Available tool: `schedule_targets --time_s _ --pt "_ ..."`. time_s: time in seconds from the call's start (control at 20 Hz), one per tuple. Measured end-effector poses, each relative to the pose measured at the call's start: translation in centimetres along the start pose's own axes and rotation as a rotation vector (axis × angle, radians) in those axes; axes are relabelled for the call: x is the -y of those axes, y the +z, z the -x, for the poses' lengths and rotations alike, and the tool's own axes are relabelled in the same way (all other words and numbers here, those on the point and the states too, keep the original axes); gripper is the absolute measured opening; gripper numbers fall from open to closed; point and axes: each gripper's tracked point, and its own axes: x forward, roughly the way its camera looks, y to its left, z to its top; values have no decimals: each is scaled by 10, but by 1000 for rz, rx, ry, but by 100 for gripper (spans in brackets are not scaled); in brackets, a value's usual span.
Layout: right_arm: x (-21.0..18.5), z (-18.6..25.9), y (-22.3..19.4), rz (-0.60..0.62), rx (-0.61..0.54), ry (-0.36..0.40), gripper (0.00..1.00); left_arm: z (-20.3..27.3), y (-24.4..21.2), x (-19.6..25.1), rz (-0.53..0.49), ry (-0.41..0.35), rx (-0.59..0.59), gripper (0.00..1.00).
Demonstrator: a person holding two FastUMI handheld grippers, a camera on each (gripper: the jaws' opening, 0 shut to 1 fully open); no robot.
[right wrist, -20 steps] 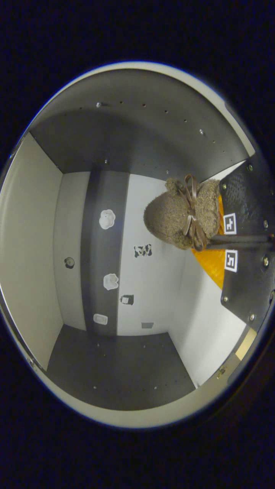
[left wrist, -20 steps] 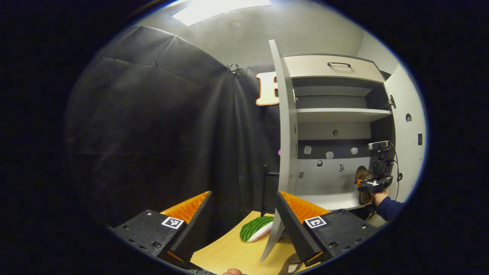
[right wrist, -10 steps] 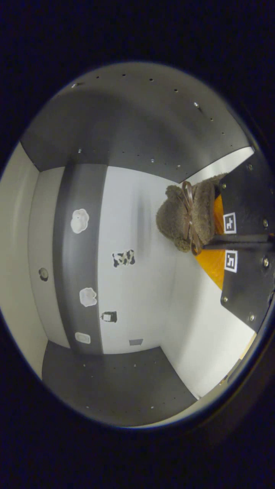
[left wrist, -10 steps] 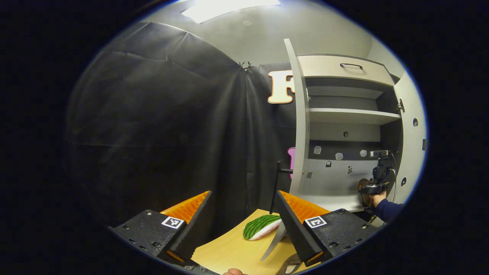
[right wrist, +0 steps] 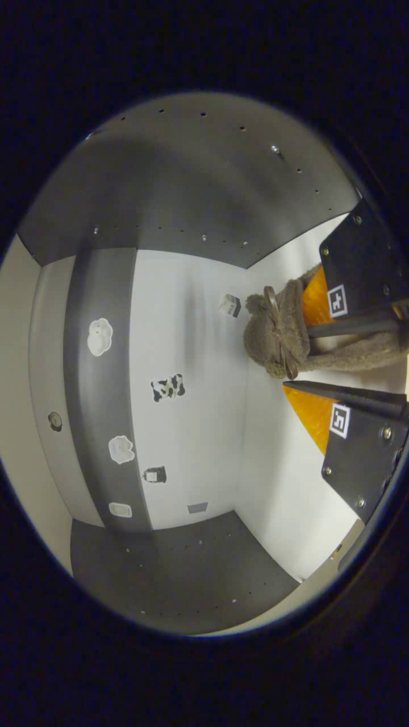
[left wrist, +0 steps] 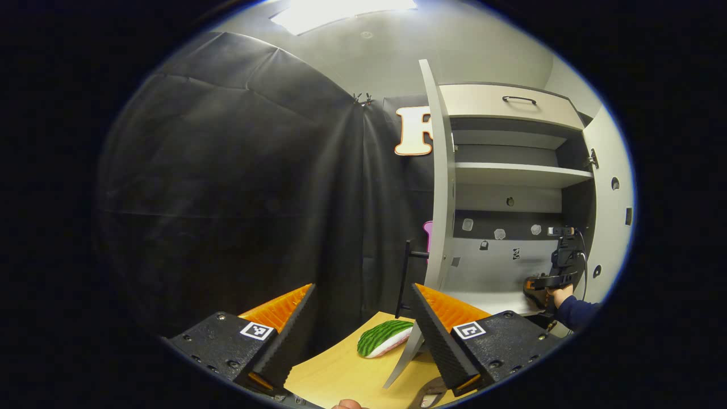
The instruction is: Grab one shoe with the right hand and put it into the shoe cabinet, grab the other shoe with the left hand and put it into the shoe cabinet; then close the right door with the right hand and the left door with the left hand.
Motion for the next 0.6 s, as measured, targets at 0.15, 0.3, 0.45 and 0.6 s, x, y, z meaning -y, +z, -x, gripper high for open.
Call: schedule_targets --time_s 0.15,0.3,0.45,0.6 --pt "-2 19 0 43 11 -5 45 3 2 3 -3 -20 6 99" --pt "-2 46 3 41 34 1 45 6 4 4 3 -44 11 99" --pt "-1 83 18 39 96 6 45 10 3 9 16 -86 11 99" --pt "-4 132 43 4 173 31 45 13 2 19 15 -140 9 99"
